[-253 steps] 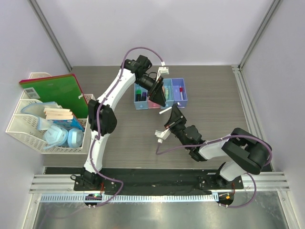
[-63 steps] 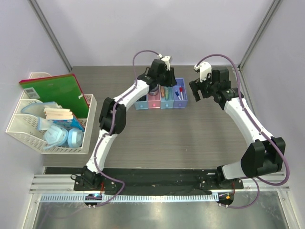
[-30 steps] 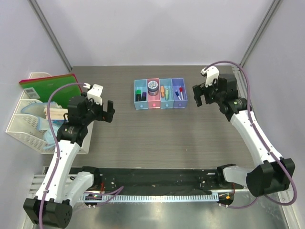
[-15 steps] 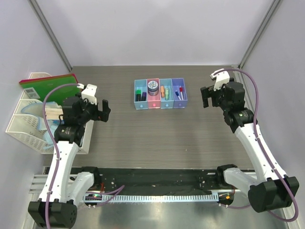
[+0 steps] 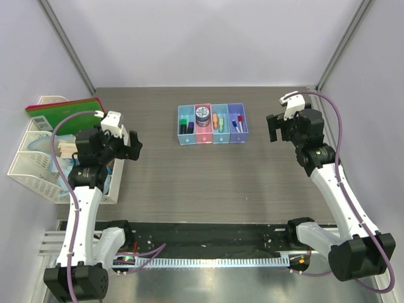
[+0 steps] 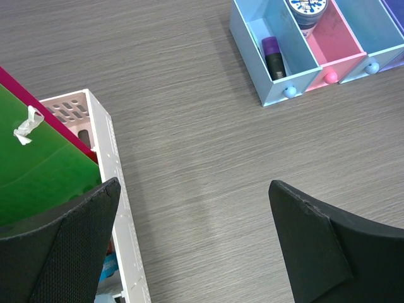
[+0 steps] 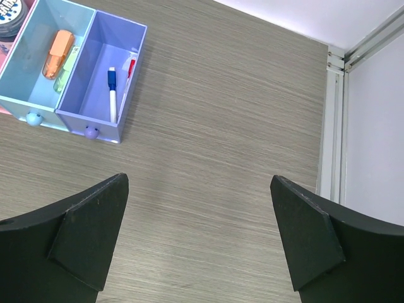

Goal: Sort the stationery into containers
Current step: Reset both arms

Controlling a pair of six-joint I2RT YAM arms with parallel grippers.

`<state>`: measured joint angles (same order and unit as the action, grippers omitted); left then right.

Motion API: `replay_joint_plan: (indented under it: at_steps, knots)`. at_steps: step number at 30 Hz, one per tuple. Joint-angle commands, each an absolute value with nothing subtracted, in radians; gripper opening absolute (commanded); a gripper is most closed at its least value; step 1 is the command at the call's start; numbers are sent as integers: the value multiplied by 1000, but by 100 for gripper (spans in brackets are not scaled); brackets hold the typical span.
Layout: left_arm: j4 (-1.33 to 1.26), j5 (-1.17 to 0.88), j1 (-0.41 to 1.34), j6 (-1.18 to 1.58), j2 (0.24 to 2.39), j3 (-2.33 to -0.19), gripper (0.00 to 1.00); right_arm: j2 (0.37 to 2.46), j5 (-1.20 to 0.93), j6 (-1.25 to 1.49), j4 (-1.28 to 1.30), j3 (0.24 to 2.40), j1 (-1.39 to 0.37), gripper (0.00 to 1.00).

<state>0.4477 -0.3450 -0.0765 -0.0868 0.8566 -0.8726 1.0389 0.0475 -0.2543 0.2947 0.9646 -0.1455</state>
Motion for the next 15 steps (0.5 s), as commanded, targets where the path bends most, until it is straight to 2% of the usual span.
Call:
replay_joint_plan:
  at_steps: [1, 15]
  knots:
    - [437, -396, -98, -75, 842, -870, 100, 1006, 60, -242, 232, 957, -135, 100]
    - [443, -434, -124, -71, 842, -867, 100, 1002, 41, -239, 230, 959, -129, 100]
